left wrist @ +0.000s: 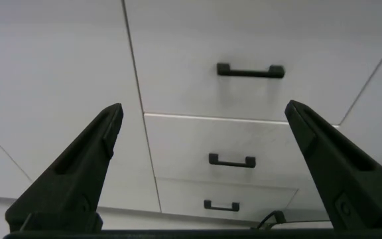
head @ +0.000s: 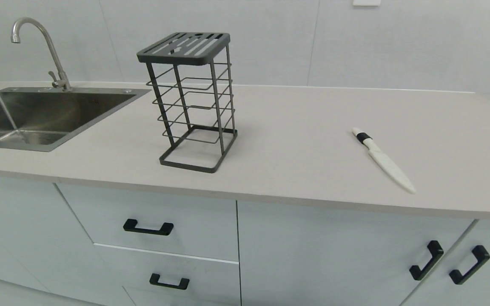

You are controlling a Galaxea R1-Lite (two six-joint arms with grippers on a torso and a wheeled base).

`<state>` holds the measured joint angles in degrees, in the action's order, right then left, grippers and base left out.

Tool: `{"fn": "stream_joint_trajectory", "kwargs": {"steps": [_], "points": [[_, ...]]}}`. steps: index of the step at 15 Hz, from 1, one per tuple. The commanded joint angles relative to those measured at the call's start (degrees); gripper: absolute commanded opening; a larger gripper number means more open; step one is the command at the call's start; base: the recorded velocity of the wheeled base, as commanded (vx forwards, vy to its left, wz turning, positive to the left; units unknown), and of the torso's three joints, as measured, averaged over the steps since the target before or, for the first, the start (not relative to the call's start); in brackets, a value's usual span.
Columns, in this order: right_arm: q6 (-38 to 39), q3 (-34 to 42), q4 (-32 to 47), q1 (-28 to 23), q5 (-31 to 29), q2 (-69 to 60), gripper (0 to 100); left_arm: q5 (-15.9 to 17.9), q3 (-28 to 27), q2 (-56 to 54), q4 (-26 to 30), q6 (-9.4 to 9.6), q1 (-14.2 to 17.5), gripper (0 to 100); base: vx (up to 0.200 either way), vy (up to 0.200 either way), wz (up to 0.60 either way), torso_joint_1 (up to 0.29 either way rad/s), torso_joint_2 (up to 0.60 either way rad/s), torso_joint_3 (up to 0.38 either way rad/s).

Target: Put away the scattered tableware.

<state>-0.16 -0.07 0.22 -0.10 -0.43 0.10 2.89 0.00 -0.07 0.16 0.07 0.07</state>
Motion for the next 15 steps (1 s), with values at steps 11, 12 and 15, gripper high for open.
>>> {"fn": "stream_joint_trajectory", "kwargs": {"steps": [11,12,15], "points": [[0.0,0.0,0.0,0.0,0.0,0.0,100,0.0,0.0,0.1,0.0,0.01,0.0,100,0.0,0.0,0.0,0.253,-0.49,-0.229],[0.0,0.1,0.0,0.0,0.0,0.0,100,0.0,0.0,0.1,0.0,0.01,0.0,100,0.0,0.0,0.0,0.29,-0.52,-0.251],[0.1,0.0,0.0,0.0,0.0,0.0,100,0.0,0.0,0.1,0.0,0.01,0.0,100,0.0,0.0,0.0,0.273,-0.52,-0.246]]}}
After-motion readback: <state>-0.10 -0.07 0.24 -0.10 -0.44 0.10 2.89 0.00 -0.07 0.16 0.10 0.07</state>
